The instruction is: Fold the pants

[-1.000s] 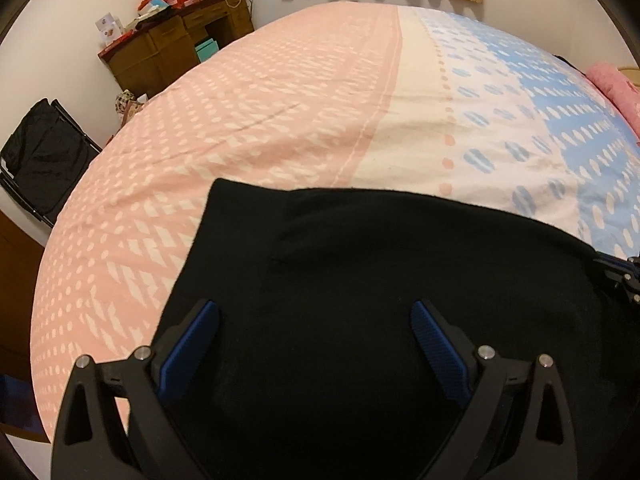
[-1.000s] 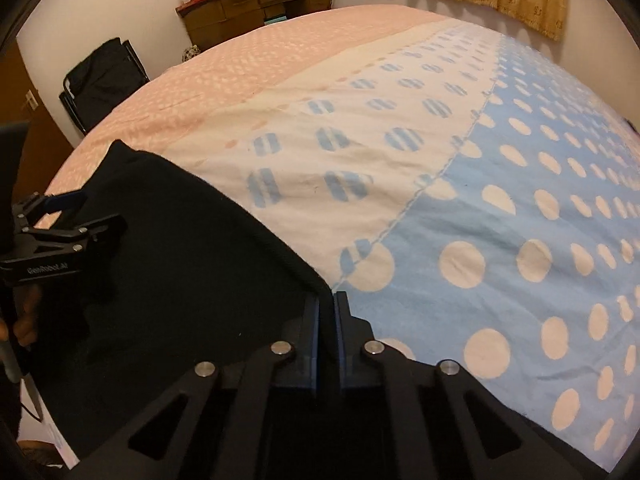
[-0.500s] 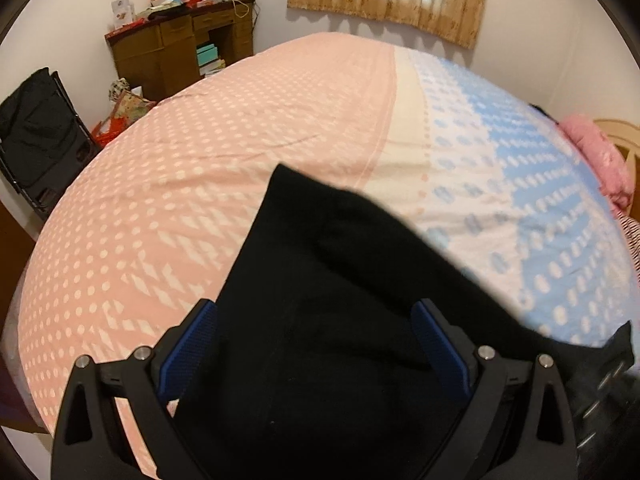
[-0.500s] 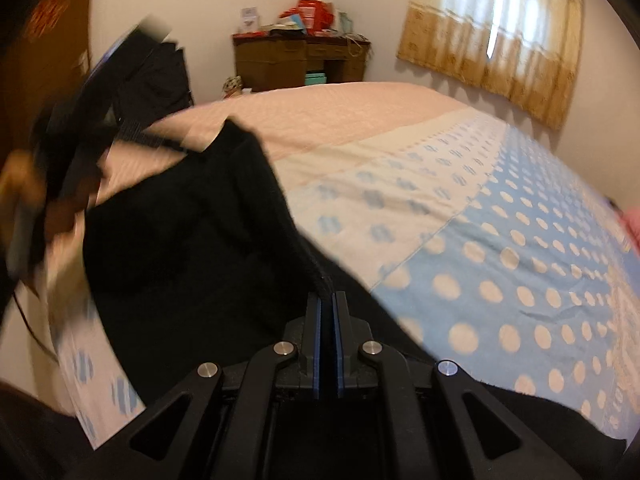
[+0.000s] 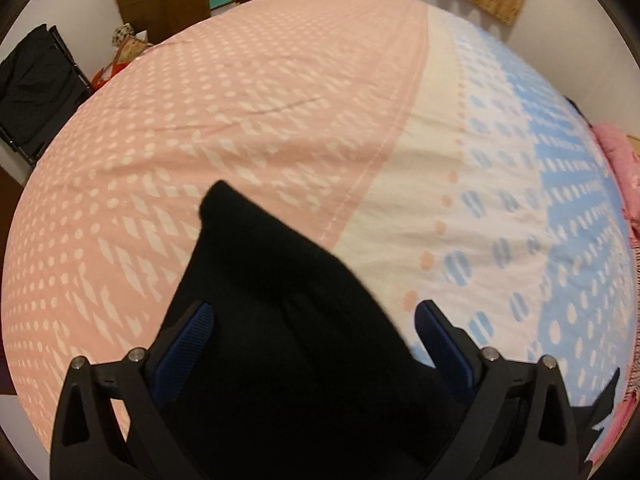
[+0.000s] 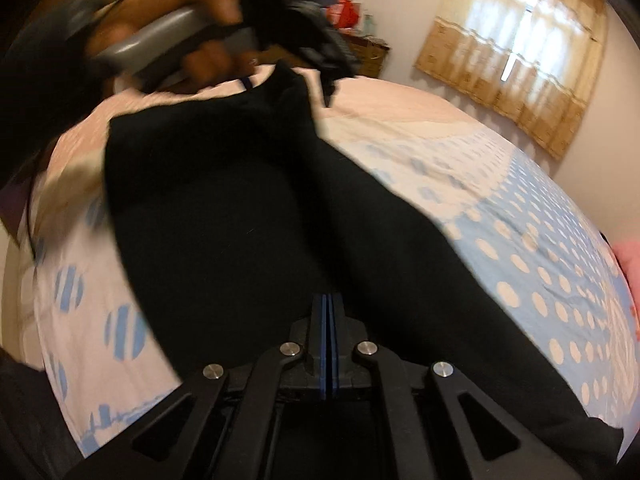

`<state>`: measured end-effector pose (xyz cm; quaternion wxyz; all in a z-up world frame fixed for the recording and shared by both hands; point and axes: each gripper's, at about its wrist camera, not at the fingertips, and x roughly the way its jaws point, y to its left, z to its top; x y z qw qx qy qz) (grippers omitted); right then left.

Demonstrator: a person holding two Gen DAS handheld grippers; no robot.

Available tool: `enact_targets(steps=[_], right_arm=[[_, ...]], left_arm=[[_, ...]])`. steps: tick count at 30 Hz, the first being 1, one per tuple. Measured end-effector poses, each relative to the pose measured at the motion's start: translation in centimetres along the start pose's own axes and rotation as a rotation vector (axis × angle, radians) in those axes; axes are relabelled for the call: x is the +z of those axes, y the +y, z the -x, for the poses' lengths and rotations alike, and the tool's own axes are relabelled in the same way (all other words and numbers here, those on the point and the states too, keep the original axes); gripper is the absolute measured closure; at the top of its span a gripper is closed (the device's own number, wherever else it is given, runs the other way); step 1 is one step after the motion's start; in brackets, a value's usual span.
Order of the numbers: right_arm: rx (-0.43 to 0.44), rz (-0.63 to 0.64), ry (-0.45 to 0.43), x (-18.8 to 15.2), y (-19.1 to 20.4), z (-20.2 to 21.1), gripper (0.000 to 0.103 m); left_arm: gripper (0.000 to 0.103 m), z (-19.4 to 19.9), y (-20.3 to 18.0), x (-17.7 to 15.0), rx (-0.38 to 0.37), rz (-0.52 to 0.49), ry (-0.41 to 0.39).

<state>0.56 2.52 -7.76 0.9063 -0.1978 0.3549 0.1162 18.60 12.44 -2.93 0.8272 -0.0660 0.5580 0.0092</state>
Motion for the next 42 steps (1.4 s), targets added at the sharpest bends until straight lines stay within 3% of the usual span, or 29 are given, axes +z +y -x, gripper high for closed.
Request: enact_targets(steps=[1,3,5,7,10,13,16,18,19,20,22,25,29,32,35,37,39,40,41,42], right_arm=[[-0.006,0.007,0.002,-0.2,0.3,-0.1,0.102],[0.003,-0.016,-0.002,-0.2,-0.1,-0.2,0.102],[0.021,-0.070,-0.006,-0.1,-1.1,-0.2,0.102],[0.022,-0.107,-0.012,0.0,-1.7,-0.1,0.102],[0.052,-0.251,-0.055,0.1,-3.9,1.2,0.102],[0.147,-0.513,-0.110,-0.6,-7.9,2.9,0.101],[0.286,-0.830,-0.140,-3.4,-11.9,3.3,0.100],[0.345,-1.009,-0.123,-5.8,-14.0,2.7,0.094],[0.363,-1.079,-0.105,-7.0,-14.6,2.4,0.073],[0.387,-1.144,-0.093,-8.1,-15.0,2.1,0.040],[0.436,-1.260,-0.148,-9.9,-15.4,2.2,0.023],[0.433,-1.302,-0.189,-10.0,-16.3,2.5,0.023],[0.285,-1.294,-0.177,-9.6,-17.7,2.4,0.027],[0.156,-1.271,-0.109,-8.8,-18.0,2.2,0.027],[0.116,-1.322,-0.092,-8.7,-18.6,1.3,0.028],[0.065,-1.320,-0.088,-8.2,-18.9,1.1,0.028],[0.018,-1.294,-0.045,-8.2,-19.1,0.6,0.037],[-0.019,-1.285,-0.016,-7.6,-19.1,0.3,0.054],[-0.049,-1.277,0.001,-7.5,-19.0,0.3,0.080],[-0.060,-1.264,0.018,-7.3,-19.1,-0.1,0.088]], left_arm=[[0.026,-0.3,0.0,0.1,0.001,0.003,0.004],[0.050,-0.8,0.7,-0.1,-0.046,0.018,0.005],[0.061,-0.2,1.6,-0.4,-0.089,0.047,-0.037],[0.080,0.2,2.7,-0.9,-0.140,0.079,-0.048],[0.092,1.3,4.5,-2.3,-0.242,0.137,-0.073],[0.094,3.1,5.7,-3.9,-0.278,0.144,-0.135],[0.094,5.1,6.1,-5.2,-0.319,0.129,-0.203],[0.094,6.2,6.4,-5.9,-0.342,0.128,-0.239],[0.094,6.7,6.6,-6.3,-0.348,0.127,-0.251],[0.094,7.1,6.7,-6.6,-0.356,0.126,-0.262],[0.094,8.0,6.6,-7.0,-0.364,0.120,-0.291],[0.094,8.5,6.3,-7.0,-0.386,0.117,-0.316],[0.094,7.8,5.3,-6.4,-0.331,0.082,-0.283],[0.087,7.5,5.0,-6.4,-0.326,0.081,-0.251],[0.062,6.9,4.7,-5.9,-0.329,0.115,-0.215],[0.034,6.5,3.5,-5.0,-0.315,0.095,-0.212],[0.024,6.1,2.3,-4.2,-0.243,0.065,-0.222],[0.022,5.7,1.9,-3.7,-0.196,0.055,-0.221],[0.022,5.1,1.5,-3.2,-0.160,0.047,-0.214],[0.022,4.1,1.3,-2.7,-0.122,0.047,-0.192]])
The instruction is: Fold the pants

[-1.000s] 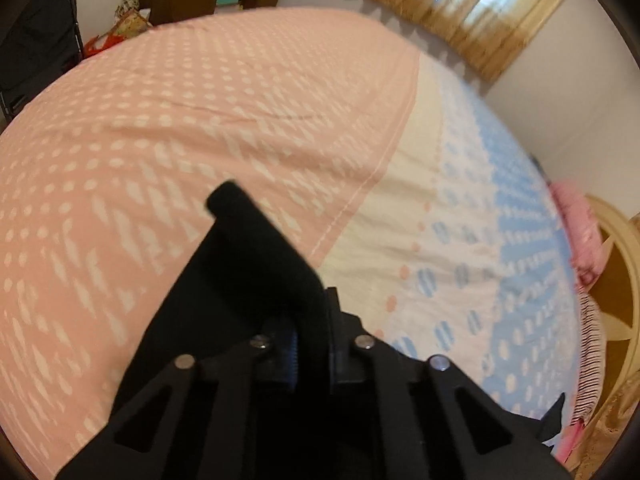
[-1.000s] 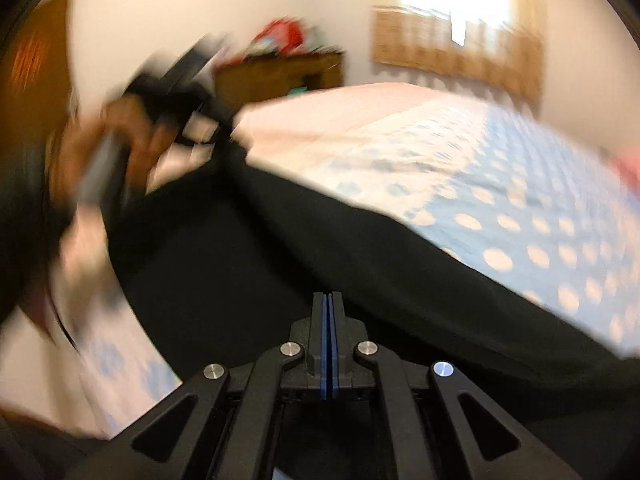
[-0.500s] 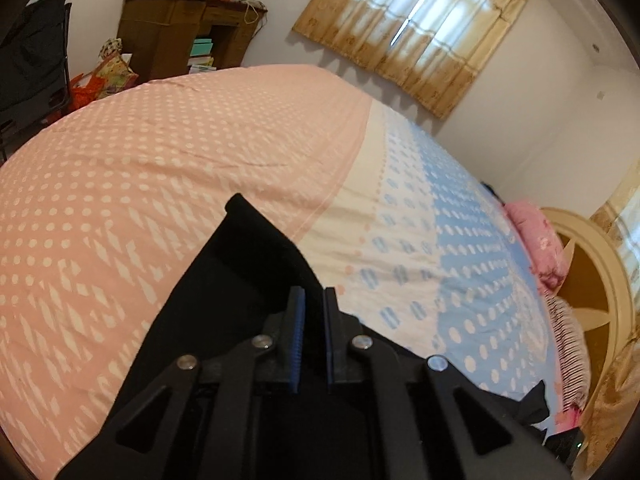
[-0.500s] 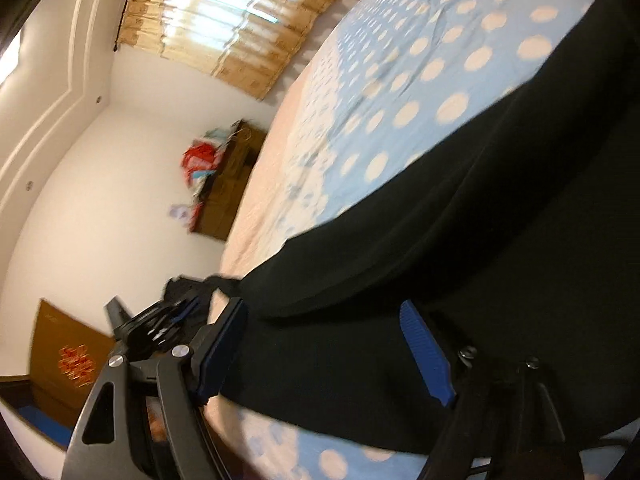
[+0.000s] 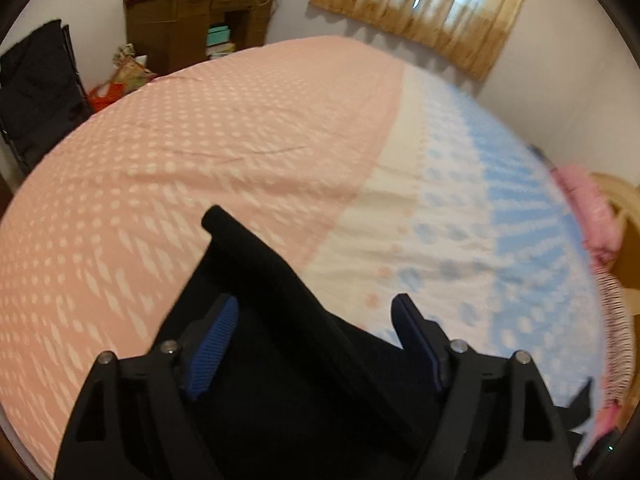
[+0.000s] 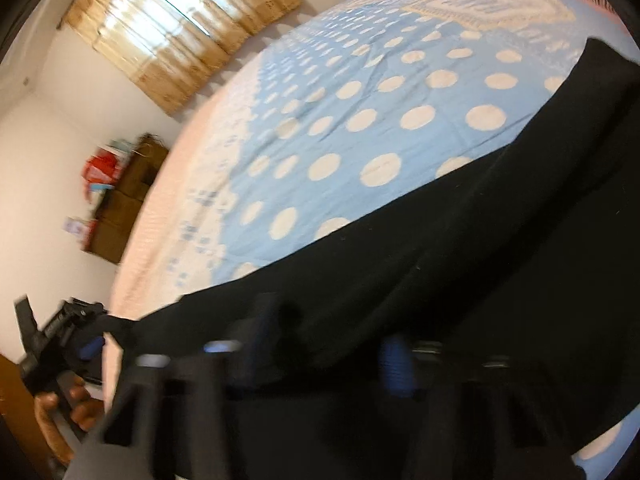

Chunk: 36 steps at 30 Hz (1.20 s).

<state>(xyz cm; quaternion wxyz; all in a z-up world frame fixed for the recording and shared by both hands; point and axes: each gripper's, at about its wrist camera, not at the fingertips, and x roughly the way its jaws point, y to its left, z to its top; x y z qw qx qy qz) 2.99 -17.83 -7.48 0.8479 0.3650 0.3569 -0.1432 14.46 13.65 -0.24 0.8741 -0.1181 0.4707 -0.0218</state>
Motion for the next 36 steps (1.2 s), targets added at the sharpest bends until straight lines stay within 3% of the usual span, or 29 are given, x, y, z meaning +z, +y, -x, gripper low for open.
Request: enact_targets(steps=[2,3,4,6,9,14,18,22,27,36], right_arm=[[0.026,0.007,0.010,-0.6,-0.8,0.2,0.092],[0.037,0.013,0.004,-0.8,-1.1,0.5,0.093],[0.050,0.024,0.001,-0.8,-1.2,0.5,0.097],[0.074,0.057,-0.015,-0.7,-1.0,1.1,0.098],[0.109,0.120,-0.070,0.1,-0.2,2.8,0.100],[0.203,0.147,-0.136,1.5,0.3,6.8,0.100],[0.233,0.223,-0.146,-0.1,0.7,10.1,0.100],[0.193,0.312,-0.123,-3.3,0.3,11.4,0.100],[0.123,0.383,-0.073,-7.2,-0.9,10.1,0.100],[0.021,0.390,0.003,-9.9,-3.0,6.3,0.100]], left_arm=[[0.027,-1.9,0.3,0.2,0.040,0.014,0.053],[0.043,-2.9,0.8,0.1,0.031,0.034,0.087],[0.070,-3.7,1.3,-0.1,-0.005,0.059,0.117],[0.098,-4.1,2.2,-0.4,-0.091,0.100,0.135],[0.098,-1.9,3.3,-0.7,-0.192,0.126,0.052],[0.098,3.1,4.1,-1.3,-0.271,0.110,-0.015],[0.098,6.3,5.4,-3.4,-0.296,0.091,-0.051],[0.098,6.9,6.3,-6.7,-0.247,0.048,-0.054],[0.098,5.5,7.5,-9.9,-0.175,0.036,-0.037],[0.088,5.3,7.3,-11.6,-0.068,-0.049,-0.078]])
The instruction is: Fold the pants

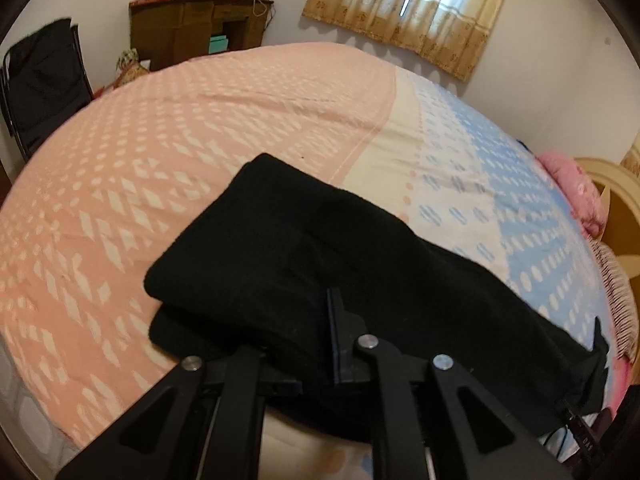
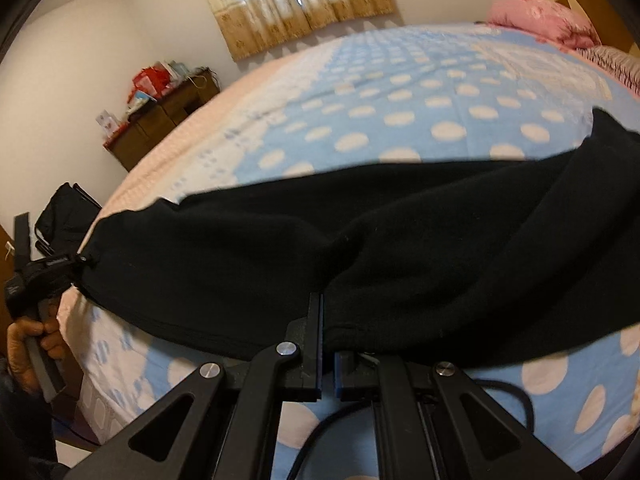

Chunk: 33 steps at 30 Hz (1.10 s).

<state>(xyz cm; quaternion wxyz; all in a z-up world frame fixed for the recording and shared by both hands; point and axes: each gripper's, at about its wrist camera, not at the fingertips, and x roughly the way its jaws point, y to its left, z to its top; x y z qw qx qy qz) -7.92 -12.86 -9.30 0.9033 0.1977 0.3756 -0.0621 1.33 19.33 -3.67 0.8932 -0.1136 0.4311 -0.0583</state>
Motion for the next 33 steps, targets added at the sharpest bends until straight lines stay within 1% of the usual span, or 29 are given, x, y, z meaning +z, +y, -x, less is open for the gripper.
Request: enact_targets(steps=[2,3,4,5,6,7,10,12,14,16,18,20,21,23,25,26,28,29,30,32,33], right_arm=[[-0.004,0.008,-0.011,-0.1,0.0,0.2,0.100],[-0.009,0.015,-0.014,-0.1,0.0,0.2,0.100],[-0.015,0.021,-0.017,-0.1,0.1,0.3,0.100],[-0.017,0.021,-0.016,-0.1,0.0,0.3,0.100],[-0.016,0.018,-0.017,-0.1,-0.1,0.3,0.100],[-0.013,0.011,-0.018,-0.1,-0.2,0.3,0.100],[-0.010,-0.024,-0.026,0.1,-0.7,0.4,0.100],[-0.007,-0.020,-0.025,0.2,-0.7,0.3,0.100],[-0.008,-0.006,-0.022,0.1,-0.6,0.2,0.098],[-0.009,0.006,-0.018,0.1,-0.5,0.2,0.098],[-0.008,-0.002,-0.014,0.2,-0.7,0.3,0.098],[-0.025,-0.033,-0.023,0.4,-1.2,0.6,0.098],[-0.040,-0.042,-0.037,0.5,-1.4,0.9,0.098],[-0.050,-0.038,-0.073,0.7,-1.5,1.9,0.099],[-0.056,0.002,-0.087,0.9,-1.2,2.5,0.099],[-0.087,0.032,-0.087,0.9,-0.9,2.5,0.099],[-0.148,0.066,-0.050,0.7,-0.8,1.6,0.098],[-0.152,0.055,-0.018,0.4,-1.2,0.8,0.099],[-0.140,0.043,-0.025,0.3,-1.5,0.9,0.098],[-0.111,0.041,-0.004,0.6,-1.7,1.4,0.093],[-0.094,0.034,0.019,0.7,-1.9,1.6,0.086]], left_arm=[[0.084,0.7,0.2,-0.1,0.005,-0.018,0.007],[0.078,1.4,0.4,-0.2,0.012,-0.029,0.008],[0.066,1.8,0.6,-0.3,0.037,-0.035,0.004],[0.058,2.6,1.0,-0.5,0.086,-0.050,-0.013],[0.045,3.6,1.4,-0.7,0.149,-0.069,-0.047],[0.041,4.7,1.8,-0.8,0.202,-0.087,-0.085],[0.041,6.2,3.0,-0.8,0.276,-0.118,-0.131],[0.041,7.0,3.9,-0.2,0.304,-0.093,-0.157],[0.041,7.3,4.4,0.5,0.287,-0.057,-0.169],[0.041,7.0,4.0,1.3,0.262,-0.053,-0.176],[0.040,6.2,3.5,2.2,0.277,-0.069,-0.195],[0.040,5.1,3.5,3.1,0.297,-0.044,-0.177],[0.040,4.8,3.9,3.3,0.284,-0.008,-0.160],[0.040,4.6,4.0,3.3,0.212,0.030,-0.150],[0.040,4.4,2.8,3.1,0.196,0.003,-0.150],[0.040,4.3,2.0,3.0,0.202,-0.022,-0.153],[0.040,3.5,0.5,2.2,0.201,-0.055,-0.148],[0.040,3.1,0.0,2.1,0.201,-0.060,-0.139],[0.040,2.4,-0.5,1.7,0.209,-0.062,-0.123],[0.040,1.7,-0.9,1.0,0.235,-0.067,-0.113],[0.040,1.2,-0.9,0.6,0.261,-0.076,-0.107]])
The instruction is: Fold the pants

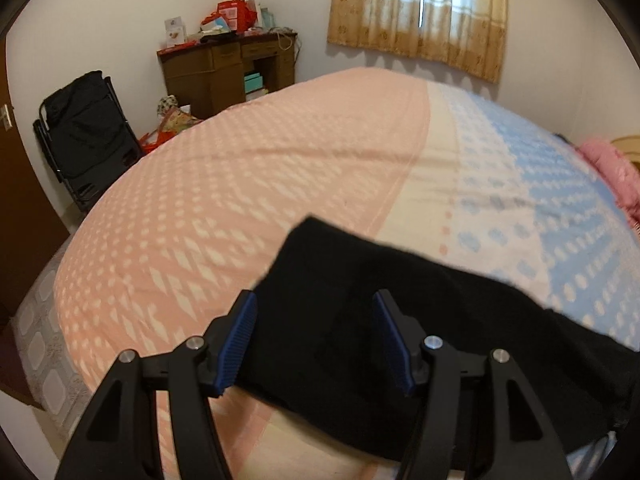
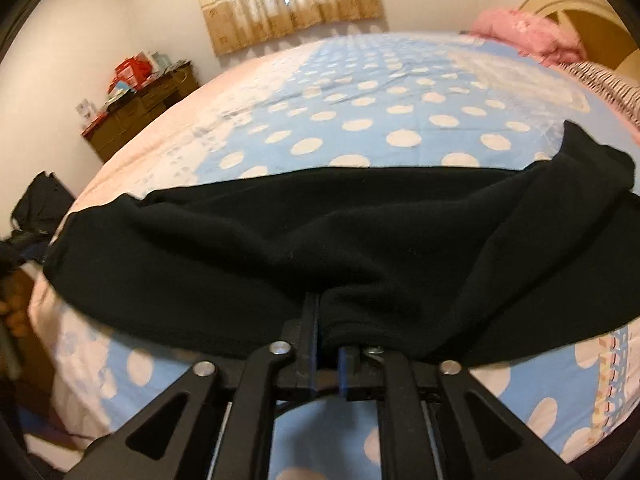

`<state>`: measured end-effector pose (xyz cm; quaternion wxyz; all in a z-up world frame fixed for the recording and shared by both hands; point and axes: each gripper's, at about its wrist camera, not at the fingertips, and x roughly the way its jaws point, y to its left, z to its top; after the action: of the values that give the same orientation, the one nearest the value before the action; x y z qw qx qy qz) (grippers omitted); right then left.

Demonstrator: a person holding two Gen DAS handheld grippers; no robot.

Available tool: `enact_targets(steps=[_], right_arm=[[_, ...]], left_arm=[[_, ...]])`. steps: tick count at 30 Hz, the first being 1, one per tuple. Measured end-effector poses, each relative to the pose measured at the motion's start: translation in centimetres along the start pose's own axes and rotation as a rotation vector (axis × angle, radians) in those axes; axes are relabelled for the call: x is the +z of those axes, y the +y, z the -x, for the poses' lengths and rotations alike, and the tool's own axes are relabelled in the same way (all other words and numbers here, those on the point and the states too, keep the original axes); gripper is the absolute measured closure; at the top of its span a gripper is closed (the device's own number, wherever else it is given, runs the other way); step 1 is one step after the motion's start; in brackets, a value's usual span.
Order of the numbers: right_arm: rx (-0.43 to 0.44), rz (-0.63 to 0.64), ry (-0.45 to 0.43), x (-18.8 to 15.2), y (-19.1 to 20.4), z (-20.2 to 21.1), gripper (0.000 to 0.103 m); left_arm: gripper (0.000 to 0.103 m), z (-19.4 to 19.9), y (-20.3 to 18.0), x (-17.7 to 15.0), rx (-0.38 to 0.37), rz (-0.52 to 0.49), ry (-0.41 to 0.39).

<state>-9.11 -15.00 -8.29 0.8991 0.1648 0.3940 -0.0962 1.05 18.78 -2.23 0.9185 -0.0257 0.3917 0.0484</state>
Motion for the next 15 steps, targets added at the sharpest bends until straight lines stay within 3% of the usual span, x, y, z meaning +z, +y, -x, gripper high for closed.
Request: enact_targets(steps=[1,3,6,10,12,14,15], right_arm=[[0.020,-0.015,0.032,0.1,-0.4,0.3,0.080],[0.079,-0.062,0.076,0.1,-1.5,1.4,0.077],[0.165,-0.094,0.067,0.9,-2.7,3.6,0.074],[0.321,-0.078,-0.046,4.1,-1.1,5.1,0.042],[0.418,-0.060,-0.096,6.3,0.7,4.0,0.037],[0.526,-0.003,-0.085,8.4,3.6,1.6,0.037],[0.541,0.029,-0.062,9.3,5.4,-0.4,0.037]], left_arm=[[0.040,-0.5,-0.2,-0.5,0.031,-0.015,0.011],[0.040,-0.8,-0.4,-1.3,0.068,-0.041,0.007],[0.040,-0.3,-1.0,-1.8,0.097,-0.101,-0.023],[0.039,0.9,-0.4,-0.8,0.024,-0.029,-0.082],[0.031,0.9,-0.3,-0.4,0.015,0.004,-0.103],[0.028,0.4,-0.3,-0.4,0.026,0.030,-0.095],[0.028,-0.4,-0.2,-0.8,0.034,0.053,-0.072]])
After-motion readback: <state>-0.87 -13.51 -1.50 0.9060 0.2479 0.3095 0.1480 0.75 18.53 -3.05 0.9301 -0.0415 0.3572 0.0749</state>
